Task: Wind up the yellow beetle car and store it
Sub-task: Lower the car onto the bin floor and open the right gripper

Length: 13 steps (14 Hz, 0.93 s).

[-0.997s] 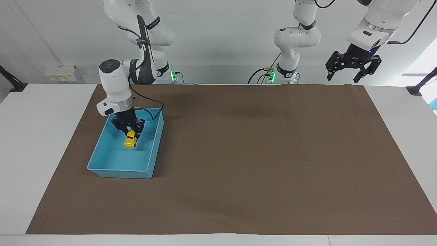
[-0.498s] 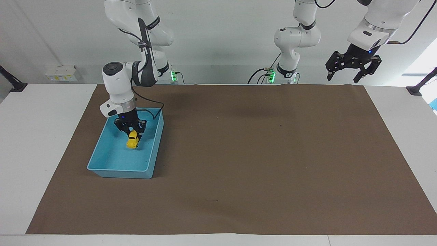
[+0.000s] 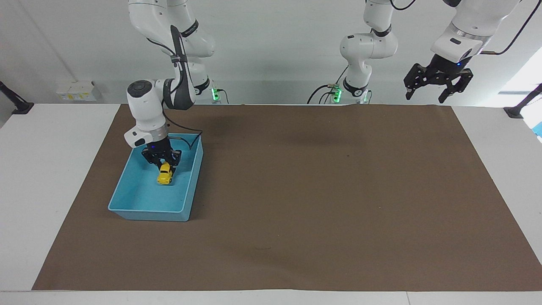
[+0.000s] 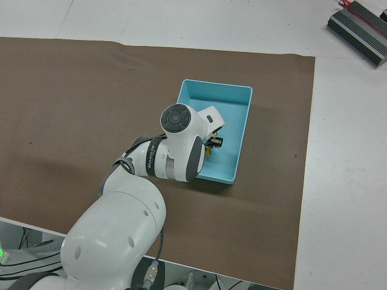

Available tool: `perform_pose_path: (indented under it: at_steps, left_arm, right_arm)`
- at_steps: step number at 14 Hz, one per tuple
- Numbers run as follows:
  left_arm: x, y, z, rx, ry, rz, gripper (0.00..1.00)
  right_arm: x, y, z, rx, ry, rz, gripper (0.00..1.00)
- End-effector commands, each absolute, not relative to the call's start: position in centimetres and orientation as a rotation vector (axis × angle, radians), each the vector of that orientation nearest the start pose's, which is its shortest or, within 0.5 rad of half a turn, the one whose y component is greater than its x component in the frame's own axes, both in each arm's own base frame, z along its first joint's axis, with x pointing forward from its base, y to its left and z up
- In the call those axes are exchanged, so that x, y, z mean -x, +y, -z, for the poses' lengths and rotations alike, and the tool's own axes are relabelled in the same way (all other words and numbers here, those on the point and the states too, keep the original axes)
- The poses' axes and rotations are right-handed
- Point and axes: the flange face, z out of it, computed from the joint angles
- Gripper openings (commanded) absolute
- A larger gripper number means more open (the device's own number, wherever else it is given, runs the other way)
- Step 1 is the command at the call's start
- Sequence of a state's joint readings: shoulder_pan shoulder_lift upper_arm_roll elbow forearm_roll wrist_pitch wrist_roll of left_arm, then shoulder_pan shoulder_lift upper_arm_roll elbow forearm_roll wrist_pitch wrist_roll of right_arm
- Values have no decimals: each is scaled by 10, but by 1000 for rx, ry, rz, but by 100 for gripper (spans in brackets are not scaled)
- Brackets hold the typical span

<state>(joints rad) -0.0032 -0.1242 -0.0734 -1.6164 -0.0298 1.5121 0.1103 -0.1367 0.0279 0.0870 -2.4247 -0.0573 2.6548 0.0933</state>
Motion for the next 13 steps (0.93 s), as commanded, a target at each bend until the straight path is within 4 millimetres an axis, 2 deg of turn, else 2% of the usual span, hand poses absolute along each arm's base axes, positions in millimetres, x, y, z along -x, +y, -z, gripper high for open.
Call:
perform_pose_path:
  at_steps: [1,2,5,13]
  left_arm:
    - [-502,-42,-667,3159,276,20,100]
    - [-502,-42,-667,3160,276,20,100]
    - [-502,-42,-667,3160,276,20,100]
    - [-502,-42,-667,3159,276,20,100]
  right_arm:
    - [-508,-23,-313,3130,129,328,81]
    - [-510,-20,-314,3129,127,331,100]
    - [-522,-19,-326,3132,118,300,100]
    - [-564,-21,-421,3149,131,185,100]
